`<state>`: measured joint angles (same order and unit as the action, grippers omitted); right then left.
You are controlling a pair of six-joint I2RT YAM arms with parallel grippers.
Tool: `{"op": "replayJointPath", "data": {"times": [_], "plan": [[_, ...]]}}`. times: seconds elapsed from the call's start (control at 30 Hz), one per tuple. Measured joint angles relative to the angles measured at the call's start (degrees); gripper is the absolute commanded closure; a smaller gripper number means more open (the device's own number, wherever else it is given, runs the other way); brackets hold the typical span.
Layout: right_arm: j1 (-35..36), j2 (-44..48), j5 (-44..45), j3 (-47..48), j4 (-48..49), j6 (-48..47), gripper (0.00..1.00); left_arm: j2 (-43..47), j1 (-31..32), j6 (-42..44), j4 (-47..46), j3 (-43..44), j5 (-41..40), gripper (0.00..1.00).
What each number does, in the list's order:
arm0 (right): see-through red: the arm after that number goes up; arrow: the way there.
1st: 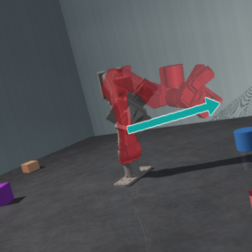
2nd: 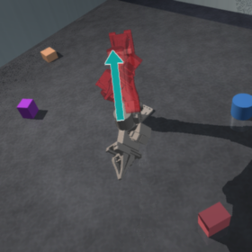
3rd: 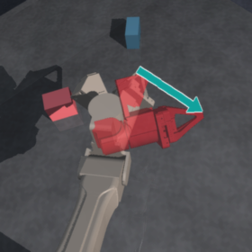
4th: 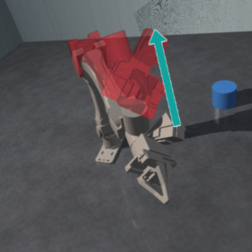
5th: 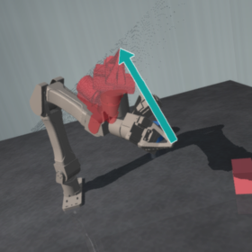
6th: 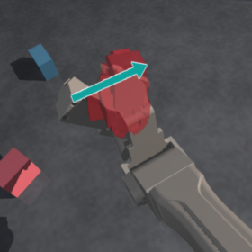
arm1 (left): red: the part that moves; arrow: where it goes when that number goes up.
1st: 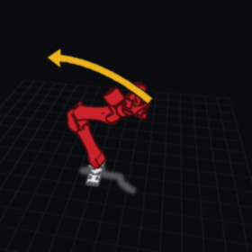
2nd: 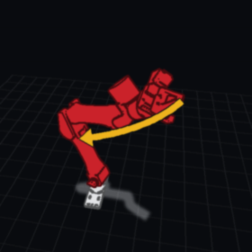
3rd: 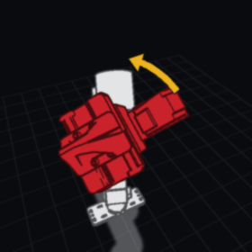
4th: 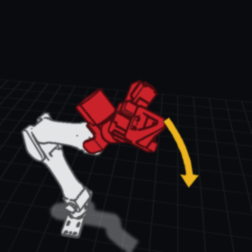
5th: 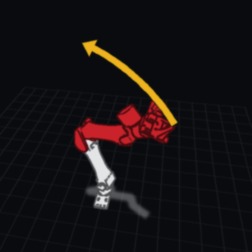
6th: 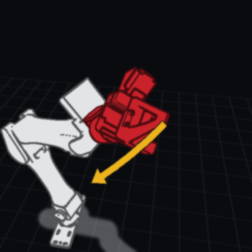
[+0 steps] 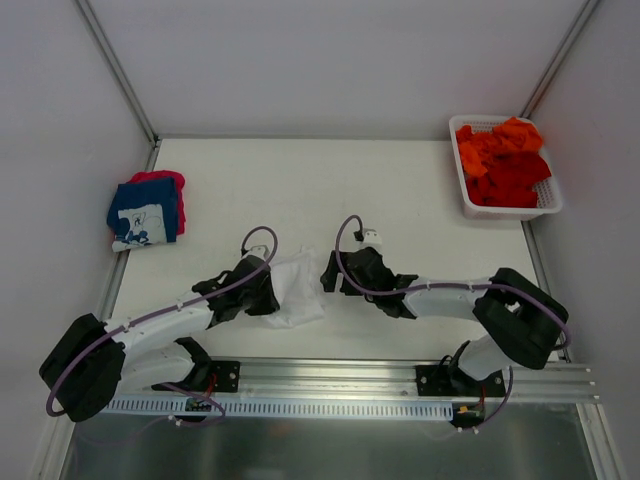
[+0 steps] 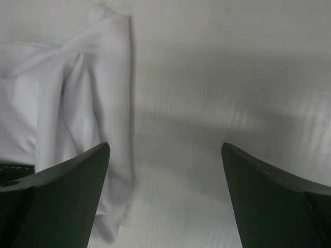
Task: Fold and stack the t-shirts
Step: Neatly place the folded tshirt to the corner
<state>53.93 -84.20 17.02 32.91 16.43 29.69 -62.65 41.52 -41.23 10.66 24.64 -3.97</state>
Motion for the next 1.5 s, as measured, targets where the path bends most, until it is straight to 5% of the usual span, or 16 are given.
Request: {"op": "replayJointPath", "data": {"times": [0.43, 1.5], "plan": [[-2.8, -7.06, -11.72, 2.47, 14.34, 2.25, 0.07, 1.05, 0.0, -1.14, -6.38, -3.06, -0.17, 1.0], [-2.58, -5.16, -17.84, -1.11, 22.36, 5.88, 0.08, -2.95, 0.0, -1.4, -12.59, -2.89, 0.02, 1.0]]}}
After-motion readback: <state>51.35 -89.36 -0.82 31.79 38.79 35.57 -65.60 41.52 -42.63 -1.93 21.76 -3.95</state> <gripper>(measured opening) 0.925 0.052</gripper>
